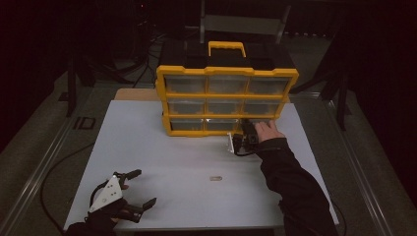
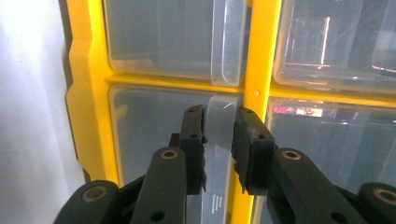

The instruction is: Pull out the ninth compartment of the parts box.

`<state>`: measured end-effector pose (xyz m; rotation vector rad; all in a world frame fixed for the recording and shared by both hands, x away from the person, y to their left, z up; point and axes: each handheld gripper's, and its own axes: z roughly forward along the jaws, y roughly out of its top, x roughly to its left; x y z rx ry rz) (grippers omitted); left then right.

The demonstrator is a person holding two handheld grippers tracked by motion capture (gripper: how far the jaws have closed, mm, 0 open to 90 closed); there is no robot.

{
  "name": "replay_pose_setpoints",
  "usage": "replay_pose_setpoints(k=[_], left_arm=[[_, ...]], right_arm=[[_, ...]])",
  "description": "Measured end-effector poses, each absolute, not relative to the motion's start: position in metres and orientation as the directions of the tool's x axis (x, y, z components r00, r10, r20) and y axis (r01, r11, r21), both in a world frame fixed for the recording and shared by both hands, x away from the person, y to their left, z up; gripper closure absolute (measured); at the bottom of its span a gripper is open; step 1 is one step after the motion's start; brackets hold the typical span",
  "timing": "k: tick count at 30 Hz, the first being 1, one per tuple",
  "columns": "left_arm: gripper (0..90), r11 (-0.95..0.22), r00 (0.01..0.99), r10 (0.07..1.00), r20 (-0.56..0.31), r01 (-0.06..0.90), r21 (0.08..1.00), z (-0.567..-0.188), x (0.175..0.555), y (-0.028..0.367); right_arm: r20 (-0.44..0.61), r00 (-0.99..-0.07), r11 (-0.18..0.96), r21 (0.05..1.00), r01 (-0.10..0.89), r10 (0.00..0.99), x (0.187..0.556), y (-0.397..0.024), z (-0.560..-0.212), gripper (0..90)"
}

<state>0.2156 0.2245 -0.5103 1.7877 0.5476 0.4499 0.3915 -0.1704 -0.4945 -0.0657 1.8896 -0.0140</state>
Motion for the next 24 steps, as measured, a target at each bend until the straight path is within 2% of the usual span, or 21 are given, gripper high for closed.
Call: replay_pose_setpoints(k=[14, 24], left_arm=[[0.0, -0.235, 0.817, 0.576, 0.025, 0.137, 0.962, -0.51, 0.216, 0.225], [0.0, -0.237, 0.817, 0.576, 0.025, 0.138, 0.962, -0.51, 0.216, 0.225]], right_arm=[[-0.948, -0.314, 0.997, -0.036, -0.061, -0.053, 0.389, -0.173, -0.491, 77.4], [-0.935, -0.35, 0.996, -0.021, -0.081, -0.048, 0.377, -0.177, -0.486, 77.0]])
